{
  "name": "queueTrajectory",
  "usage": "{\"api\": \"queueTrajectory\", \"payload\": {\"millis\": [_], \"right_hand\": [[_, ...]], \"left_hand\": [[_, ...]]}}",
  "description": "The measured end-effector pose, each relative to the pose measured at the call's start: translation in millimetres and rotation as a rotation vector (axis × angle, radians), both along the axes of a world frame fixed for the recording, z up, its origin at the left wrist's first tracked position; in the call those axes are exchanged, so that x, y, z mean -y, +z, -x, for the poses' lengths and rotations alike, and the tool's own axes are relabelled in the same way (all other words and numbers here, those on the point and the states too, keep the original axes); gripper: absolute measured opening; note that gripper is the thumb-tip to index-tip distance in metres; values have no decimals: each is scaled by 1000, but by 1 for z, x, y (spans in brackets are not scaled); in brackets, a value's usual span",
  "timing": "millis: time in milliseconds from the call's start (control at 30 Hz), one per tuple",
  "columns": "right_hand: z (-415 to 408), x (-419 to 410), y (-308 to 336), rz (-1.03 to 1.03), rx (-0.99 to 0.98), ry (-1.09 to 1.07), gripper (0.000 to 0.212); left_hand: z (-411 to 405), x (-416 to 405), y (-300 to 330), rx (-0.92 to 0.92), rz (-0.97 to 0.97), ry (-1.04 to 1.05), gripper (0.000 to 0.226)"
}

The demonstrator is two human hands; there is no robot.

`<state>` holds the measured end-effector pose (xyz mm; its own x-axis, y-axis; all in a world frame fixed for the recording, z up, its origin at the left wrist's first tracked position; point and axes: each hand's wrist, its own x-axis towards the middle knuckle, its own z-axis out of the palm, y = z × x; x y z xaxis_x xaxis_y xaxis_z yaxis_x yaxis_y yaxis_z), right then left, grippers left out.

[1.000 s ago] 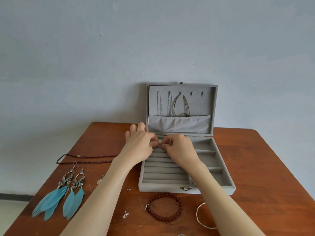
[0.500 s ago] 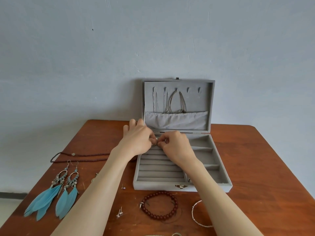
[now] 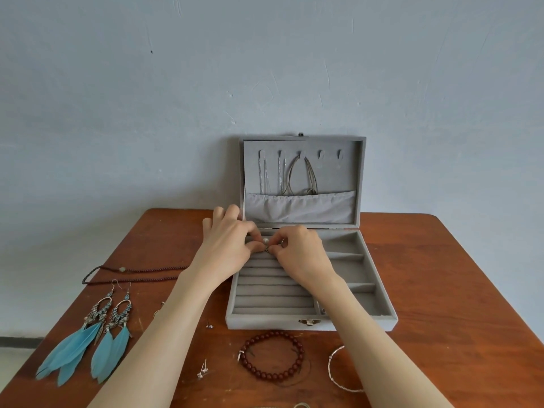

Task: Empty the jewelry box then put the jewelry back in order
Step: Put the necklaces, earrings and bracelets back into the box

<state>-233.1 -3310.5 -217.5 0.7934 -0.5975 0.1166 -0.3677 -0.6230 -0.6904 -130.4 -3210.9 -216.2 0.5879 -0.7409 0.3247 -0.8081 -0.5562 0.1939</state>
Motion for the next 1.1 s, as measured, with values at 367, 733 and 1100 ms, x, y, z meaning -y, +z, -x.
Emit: {"api": "queueTrajectory", "payload": {"millis": [367,733,1100], "right_hand": [[1,-3,2,35,-15,7,19],[13,-34,20,158,106,51,17],[-5,-106,10,492,-80,342,28]], "left_hand": [[6,-13,-2,1,49,-37,12],[4,-90,35,-50,127,-39,28],[6,-167,15,-29,-118,-5,31]]}}
